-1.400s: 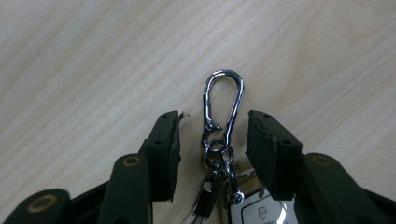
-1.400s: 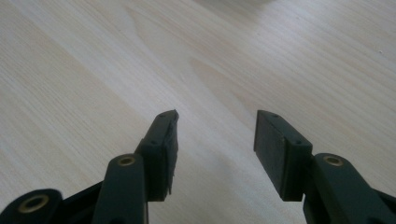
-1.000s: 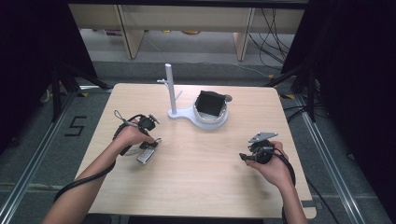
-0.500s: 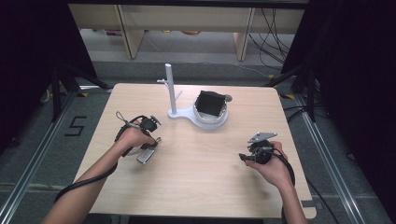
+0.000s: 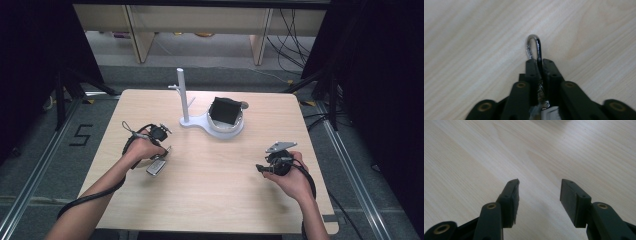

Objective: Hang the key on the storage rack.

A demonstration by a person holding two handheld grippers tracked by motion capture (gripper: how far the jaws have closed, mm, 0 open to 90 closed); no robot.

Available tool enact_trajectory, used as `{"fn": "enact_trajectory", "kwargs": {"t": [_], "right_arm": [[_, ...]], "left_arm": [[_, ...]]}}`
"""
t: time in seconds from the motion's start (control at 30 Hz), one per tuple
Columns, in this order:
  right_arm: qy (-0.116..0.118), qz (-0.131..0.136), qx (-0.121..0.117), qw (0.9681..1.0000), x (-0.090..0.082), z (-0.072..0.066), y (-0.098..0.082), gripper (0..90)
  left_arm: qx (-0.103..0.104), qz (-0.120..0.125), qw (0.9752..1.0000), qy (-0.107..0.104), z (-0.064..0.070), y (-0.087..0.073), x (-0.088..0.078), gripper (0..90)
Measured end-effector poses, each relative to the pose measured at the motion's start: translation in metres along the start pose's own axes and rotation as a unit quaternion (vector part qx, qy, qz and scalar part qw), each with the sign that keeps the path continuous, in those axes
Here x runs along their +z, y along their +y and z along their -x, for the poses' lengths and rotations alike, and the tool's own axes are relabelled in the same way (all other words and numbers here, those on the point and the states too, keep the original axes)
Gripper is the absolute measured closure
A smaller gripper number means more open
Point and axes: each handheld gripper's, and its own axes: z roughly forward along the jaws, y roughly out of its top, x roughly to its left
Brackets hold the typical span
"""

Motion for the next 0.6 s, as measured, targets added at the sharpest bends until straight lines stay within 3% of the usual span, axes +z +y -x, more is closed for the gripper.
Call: {"fn": "enact_trajectory", "kwargs": {"t": [0.03,0.13,0.3,0.37,0.47,0.5,0.6], "right_arm": [[-0.001,-0.001,-0.007,1.0000,0.0007,0.0006,-0.0002,50.6],[0.002,0.003,0.001,1.0000,0.0017,-0.0008,-0.0004,50.6],[0.001,-0.003,-0.008,1.0000,0.0015,-0.0002,-0.0002,50.6],[0.004,-0.007,0.000,1.0000,0.0013,-0.0015,0.0001,50.5],[0.003,-0.005,-0.009,0.9999,0.0027,-0.0012,-0.0005,50.4],[0.003,-0.005,-0.010,0.9999,0.0026,-0.0012,-0.0004,50.4],[0.003,-0.004,-0.008,1.0000,0.0023,-0.0014,-0.0003,50.4]], "left_arm": [[-0.014,0.004,0.9999,-0.007,-0.0014,-0.0014,0.0004,83.8],[-0.025,0.001,0.9997,-0.007,-0.0019,-0.0024,-0.0006,83.7],[-0.029,0.002,0.9996,-0.008,-0.0030,-0.0026,0.0001,83.6],[-0.037,0.003,0.9993,-0.007,-0.0021,-0.0024,0.0006,83.3],[-0.030,-0.001,0.9995,-0.005,-0.0037,-0.0019,0.0012,83.0],[-0.042,0.003,0.9991,-0.006,-0.0024,-0.0022,0.0027,82.8],[-0.038,0.005,0.9992,-0.006,-0.0039,-0.0024,0.0026,83.0]]}}
